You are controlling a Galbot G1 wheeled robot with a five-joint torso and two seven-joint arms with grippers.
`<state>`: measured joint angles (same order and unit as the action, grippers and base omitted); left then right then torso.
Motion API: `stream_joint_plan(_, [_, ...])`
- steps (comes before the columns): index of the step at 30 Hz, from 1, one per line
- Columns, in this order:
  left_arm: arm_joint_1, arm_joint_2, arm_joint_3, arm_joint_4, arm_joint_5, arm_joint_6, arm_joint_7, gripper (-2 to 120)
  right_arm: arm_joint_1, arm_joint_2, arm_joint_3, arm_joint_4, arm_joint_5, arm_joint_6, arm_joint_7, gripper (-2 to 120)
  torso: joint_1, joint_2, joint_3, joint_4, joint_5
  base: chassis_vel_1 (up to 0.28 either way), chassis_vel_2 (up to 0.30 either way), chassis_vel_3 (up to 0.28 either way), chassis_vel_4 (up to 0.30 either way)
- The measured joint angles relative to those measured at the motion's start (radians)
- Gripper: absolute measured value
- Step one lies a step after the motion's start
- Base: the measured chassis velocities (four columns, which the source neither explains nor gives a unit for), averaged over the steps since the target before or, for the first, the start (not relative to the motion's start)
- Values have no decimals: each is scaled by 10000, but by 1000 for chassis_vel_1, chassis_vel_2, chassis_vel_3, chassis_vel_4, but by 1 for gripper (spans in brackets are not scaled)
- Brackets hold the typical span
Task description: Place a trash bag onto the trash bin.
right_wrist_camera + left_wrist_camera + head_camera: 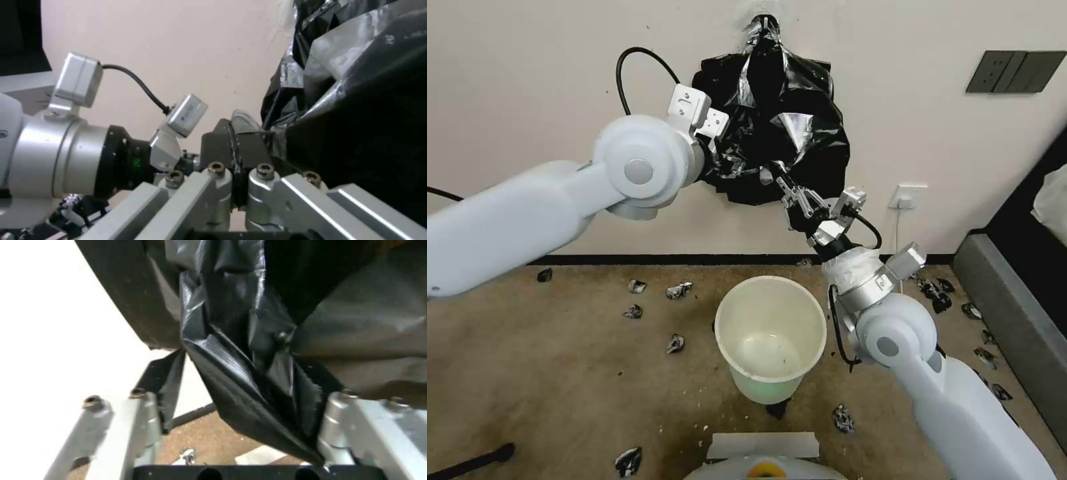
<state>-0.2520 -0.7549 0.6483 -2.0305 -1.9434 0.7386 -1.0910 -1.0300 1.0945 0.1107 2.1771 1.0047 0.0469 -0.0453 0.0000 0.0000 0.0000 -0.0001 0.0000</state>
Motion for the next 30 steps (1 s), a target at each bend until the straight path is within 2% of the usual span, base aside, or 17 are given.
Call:
stream_joint_plan(4, [51,-1,-30,99,-90,-29,-5,46,-8,-2,12,21,20,0,5,0,0,0,0,0,0,0,0,0,0])
stream_joint_plan(7, [100,3,-91,221,-156,-168,0,27,0,-2,28,29,41,0,14,0,0,0,0,1,-1,0,0,0,0])
stream_joint_plan(8, [100,3,-91,221,-156,-168,0,27,0,-2,28,29,41,0,14,0,0,0,0,1,-1,0,0,0,0])
stream_joint_plan(10, [134,-1,-156,247,-166,-326,24,19,9,-1,29,30,45,0,23,0,0,0,0,0,0,0,0,0,0])
stream_joint_plan(12, [140,-2,-168,248,-166,-357,34,19,10,-1,29,29,45,0,24,0,0,0,0,0,0,0,0,0,0])
stream_joint_plan(14, [221,44,-272,184,66,-701,283,2,0,-6,-2,17,40,0,28,0,0,0,0,0,0,0,0,0,0])
stream_joint_plan(17, [271,97,-295,159,267,-905,435,0,-22,-7,-3,17,30,-2,39,0,0,0,0,0,0,0,0,0,0])
stream_joint_plan(21, [514,260,-452,76,854,-1438,933,0,-96,-32,17,81,5,-69,83,0,0,0,0,0,0,0,0,0,0])
stream_joint_plan(26, [956,546,-772,-124,1887,-2288,1803,0,-331,-157,235,410,-129,-343,399,0,0,0,0,1,0,0,0,0,0])
stream_joint_plan(29, [1427,795,-1085,-268,2762,-2847,2427,0,-870,-634,709,908,-773,-771,761,14,0,0,0,2,2,0,0,0,0])
stream_joint_plan(30, [1427,795,-1085,-268,2762,-2847,2427,0,-870,-634,709,908,-773,-771,761,14,0,0,0,2,2,0,0,0,0])
